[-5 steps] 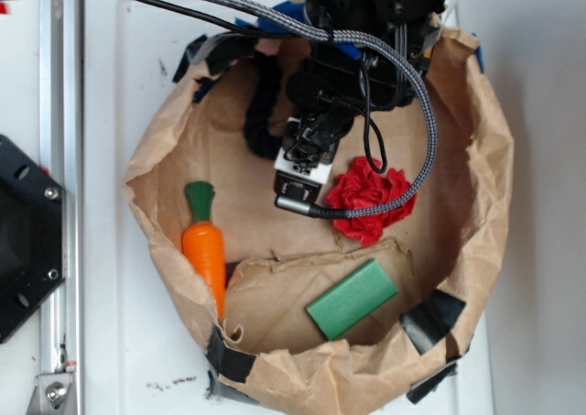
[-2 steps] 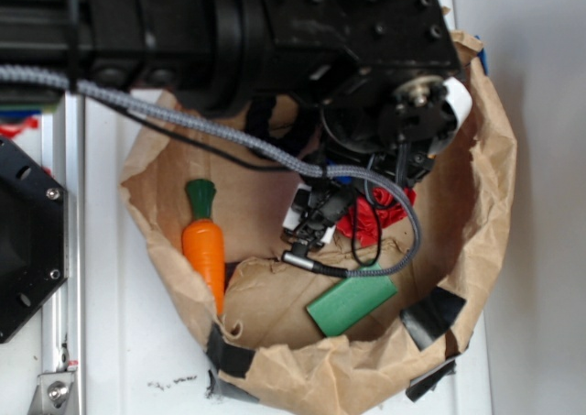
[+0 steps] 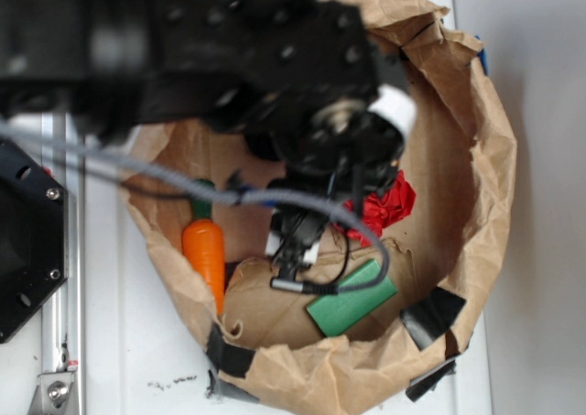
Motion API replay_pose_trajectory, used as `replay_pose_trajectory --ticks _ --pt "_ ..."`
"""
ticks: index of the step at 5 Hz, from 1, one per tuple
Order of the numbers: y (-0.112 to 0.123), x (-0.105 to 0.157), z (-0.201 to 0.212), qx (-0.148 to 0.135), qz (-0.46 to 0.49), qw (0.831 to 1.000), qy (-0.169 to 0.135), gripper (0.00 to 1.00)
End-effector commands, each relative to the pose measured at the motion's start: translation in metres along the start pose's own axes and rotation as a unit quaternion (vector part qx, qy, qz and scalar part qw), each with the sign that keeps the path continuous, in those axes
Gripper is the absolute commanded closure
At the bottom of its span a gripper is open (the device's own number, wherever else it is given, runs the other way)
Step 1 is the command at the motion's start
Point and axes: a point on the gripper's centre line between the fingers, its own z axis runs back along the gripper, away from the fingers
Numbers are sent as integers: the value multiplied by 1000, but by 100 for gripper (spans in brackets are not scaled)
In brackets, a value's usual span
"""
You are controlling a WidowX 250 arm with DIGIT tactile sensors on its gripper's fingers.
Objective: Grab the blue rope.
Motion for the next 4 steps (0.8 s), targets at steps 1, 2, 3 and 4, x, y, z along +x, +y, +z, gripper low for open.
replay_pose_trajectory --ticks 1,2,3,4 --pt "11 2 -7 22 25 999 -16 0" --pt "22 5 -10 13 -9 1000 -10 0" --pt "22 5 -10 13 -9 1000 -10 0" --pt "22 5 -10 13 -9 1000 -10 0"
